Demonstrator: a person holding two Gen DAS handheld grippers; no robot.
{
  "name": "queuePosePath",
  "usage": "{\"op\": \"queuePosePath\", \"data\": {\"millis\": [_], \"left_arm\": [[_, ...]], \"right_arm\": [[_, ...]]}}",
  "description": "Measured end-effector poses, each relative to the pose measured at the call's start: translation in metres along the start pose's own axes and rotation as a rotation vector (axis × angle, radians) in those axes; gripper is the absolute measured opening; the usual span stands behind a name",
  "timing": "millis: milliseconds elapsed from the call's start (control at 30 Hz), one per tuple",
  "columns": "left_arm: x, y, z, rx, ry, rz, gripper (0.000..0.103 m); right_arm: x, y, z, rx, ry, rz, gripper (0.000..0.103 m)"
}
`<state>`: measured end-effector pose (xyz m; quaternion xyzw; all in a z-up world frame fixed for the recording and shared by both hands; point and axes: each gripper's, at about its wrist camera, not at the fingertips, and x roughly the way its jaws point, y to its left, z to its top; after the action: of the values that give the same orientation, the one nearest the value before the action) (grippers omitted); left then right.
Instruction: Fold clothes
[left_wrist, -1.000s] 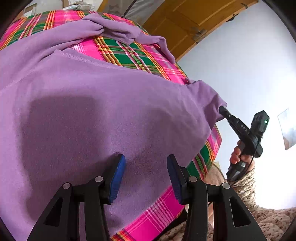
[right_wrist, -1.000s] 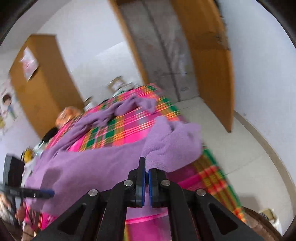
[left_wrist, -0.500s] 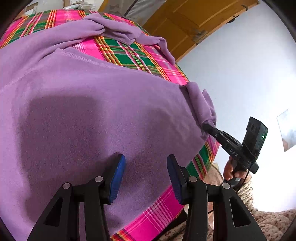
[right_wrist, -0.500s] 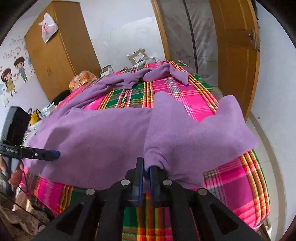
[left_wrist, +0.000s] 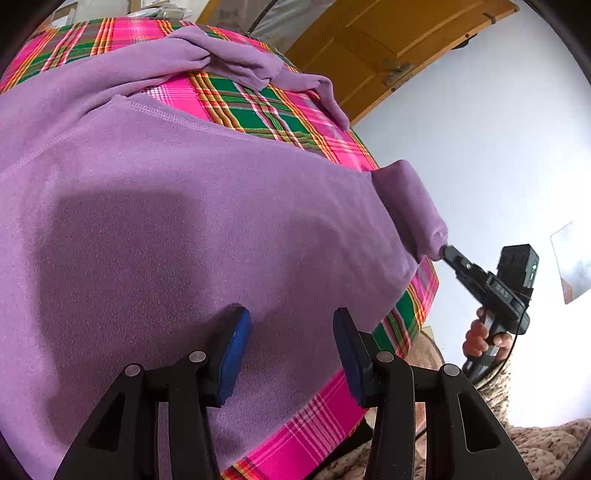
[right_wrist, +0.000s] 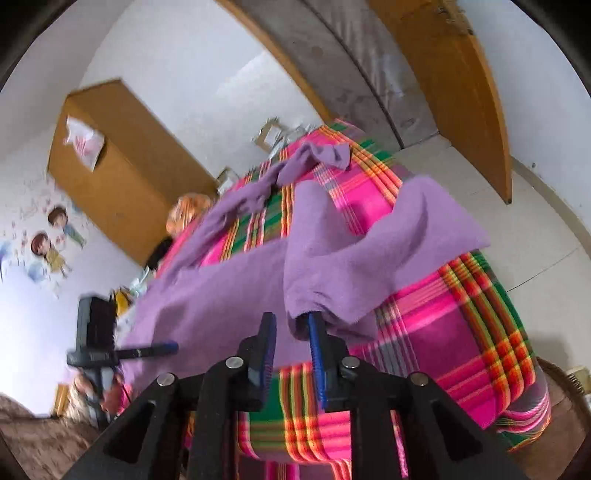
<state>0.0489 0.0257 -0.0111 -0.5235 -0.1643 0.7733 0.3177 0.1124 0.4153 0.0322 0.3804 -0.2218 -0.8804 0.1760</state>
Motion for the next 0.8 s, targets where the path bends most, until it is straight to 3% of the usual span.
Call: {"op": "queuePosePath", "data": {"millis": [67,167,233,333,433,500,800], "left_arm": [[0.000,0.000,0.000,0.000,0.002,0.000,0.049],[0.000,-0.001,0.000,0.002,0.003,0.000,0.049],[0.000,0.000,0.001,0.000,0.002,-0.001,0.049],[0.001,-0.001,0.001,-0.002,0.001,0.000,0.049],[0.001,0.000,0.001,-0.001,0.002,0.001,0.049],[0.001,0.000,0.001,-0.002,0.003,0.002,0.049],[0.003,0.000,0.004,-0.004,-0.002,0.008,0.049]], "right_arm": [[-0.003,-0.007,0.001,0.019,-0.013,-0.026,0.019],[-0.013,-0.024,0.005,0.106,-0.100,-0.072,0.019],[-0.015,-0.034,0.010,0.155,-0.145,-0.155,0.020],[-0.001,-0.042,0.018,0.170,-0.130,-0.253,0.024],[0.008,-0.039,0.025,0.117,-0.156,-0.427,0.038],[0.013,-0.041,0.031,0.112,-0.160,-0.449,0.044],[0.042,-0.042,0.044,0.085,-0.107,-0.508,0.042]]}}
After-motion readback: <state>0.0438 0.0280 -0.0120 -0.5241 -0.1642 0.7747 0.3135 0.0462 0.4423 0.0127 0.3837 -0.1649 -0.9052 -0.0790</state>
